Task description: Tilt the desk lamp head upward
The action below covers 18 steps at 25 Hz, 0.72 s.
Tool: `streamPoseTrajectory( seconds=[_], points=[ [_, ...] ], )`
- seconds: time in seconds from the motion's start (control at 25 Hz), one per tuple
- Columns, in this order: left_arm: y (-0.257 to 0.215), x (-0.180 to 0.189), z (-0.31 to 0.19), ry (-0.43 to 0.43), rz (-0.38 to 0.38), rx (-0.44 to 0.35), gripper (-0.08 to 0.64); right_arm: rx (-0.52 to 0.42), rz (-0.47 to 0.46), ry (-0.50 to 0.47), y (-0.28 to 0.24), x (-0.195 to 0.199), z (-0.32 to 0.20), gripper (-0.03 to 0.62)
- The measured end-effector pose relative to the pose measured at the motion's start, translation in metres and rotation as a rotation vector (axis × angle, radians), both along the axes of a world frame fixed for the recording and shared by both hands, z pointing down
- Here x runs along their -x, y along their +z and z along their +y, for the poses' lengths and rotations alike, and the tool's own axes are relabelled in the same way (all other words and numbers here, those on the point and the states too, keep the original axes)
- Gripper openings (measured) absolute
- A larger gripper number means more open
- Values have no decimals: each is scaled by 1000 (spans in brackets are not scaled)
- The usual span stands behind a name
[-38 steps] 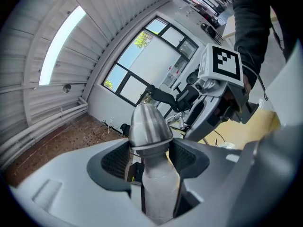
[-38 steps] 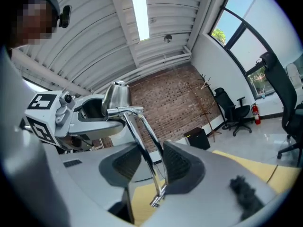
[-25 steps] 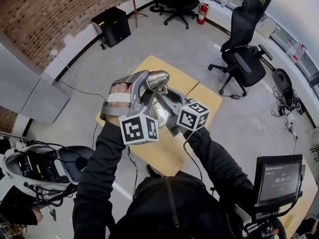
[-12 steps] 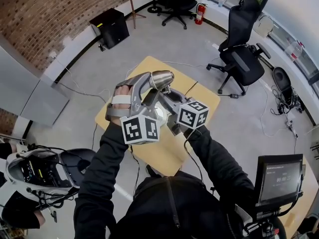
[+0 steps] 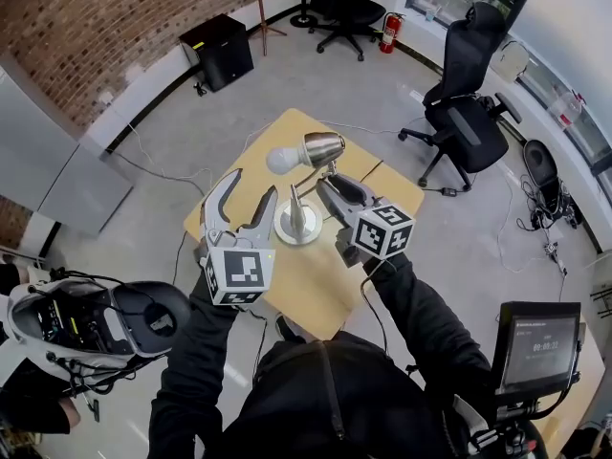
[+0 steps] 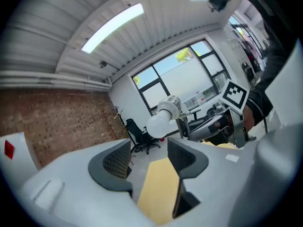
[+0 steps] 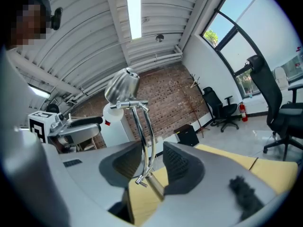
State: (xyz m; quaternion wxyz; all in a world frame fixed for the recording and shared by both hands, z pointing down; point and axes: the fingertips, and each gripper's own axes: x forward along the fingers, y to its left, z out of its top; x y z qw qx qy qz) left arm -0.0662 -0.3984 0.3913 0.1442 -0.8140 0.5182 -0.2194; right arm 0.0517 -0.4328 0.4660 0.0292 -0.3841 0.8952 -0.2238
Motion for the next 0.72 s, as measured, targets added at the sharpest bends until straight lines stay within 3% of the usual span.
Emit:
streamPoseTrajectory(
  seconds=[0.2,0.36,0.44,0.52,0.64,0.72],
  points=[
    [31,27,29,-38,242,162,183,37,-33,31,-2,-15,21,129],
    [60,37,54,-65,406,278,64,35,51,10,3,-17,46,129],
    [70,38,67,-75,456,313,13,17,103,-31,3,-10,65,129],
    [80,33,80,-73,496,354,6,3,156,-99,4,0,86,129],
    [89,25,97,-54,537,411,6,0,193,-193,7,12,114,36],
    [88,21,106,-32,542,428,6,-3,175,-228,3,17,127,16]
  ],
)
